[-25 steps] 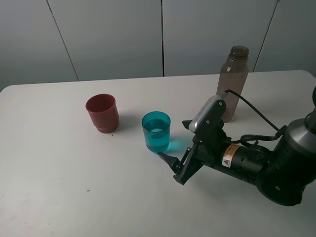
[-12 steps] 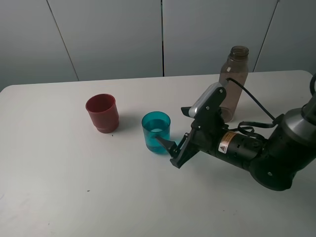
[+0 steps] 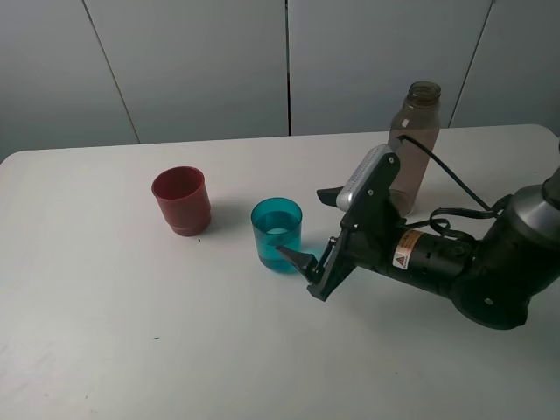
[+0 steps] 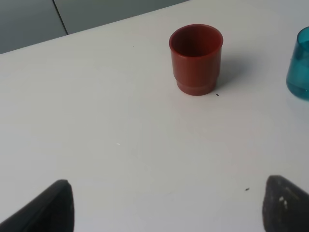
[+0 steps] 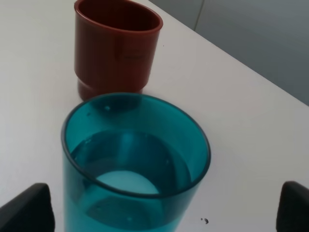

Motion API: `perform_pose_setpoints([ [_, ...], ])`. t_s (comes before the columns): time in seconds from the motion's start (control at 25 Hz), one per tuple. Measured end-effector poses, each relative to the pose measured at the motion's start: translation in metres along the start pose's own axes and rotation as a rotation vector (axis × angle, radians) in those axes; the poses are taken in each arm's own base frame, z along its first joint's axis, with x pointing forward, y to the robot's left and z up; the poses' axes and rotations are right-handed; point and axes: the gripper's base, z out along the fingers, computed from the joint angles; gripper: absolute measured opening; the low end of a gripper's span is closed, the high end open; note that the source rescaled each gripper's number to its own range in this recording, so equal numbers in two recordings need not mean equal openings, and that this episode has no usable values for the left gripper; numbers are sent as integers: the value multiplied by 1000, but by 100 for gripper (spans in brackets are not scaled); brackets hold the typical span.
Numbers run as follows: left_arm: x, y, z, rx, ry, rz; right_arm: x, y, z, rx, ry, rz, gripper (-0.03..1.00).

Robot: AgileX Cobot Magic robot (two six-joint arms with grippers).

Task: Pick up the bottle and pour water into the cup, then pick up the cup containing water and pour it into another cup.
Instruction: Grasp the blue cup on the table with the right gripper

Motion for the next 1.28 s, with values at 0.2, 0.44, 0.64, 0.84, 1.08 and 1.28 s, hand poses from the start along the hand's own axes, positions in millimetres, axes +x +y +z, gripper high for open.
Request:
perform_pose_setpoints([
  [0.2,0,0,0,0,0,0,3,-9,-4,-42,-10,38,100],
  [0.44,0,0,0,0,0,0,2,-10,-3,-96,-28,101,100],
  [0.64,0,0,0,0,0,0,12,-4,-1,-148,-2,121,100],
  [0.84,0,0,0,0,0,0,12,-4,1,-151,-6,118,100],
  [1.08,0,0,0,0,0,0,6,-11,8,-149,-39,101,100],
  [1.28,0,0,0,0,0,0,6,-13,9,-160,-46,100,100],
])
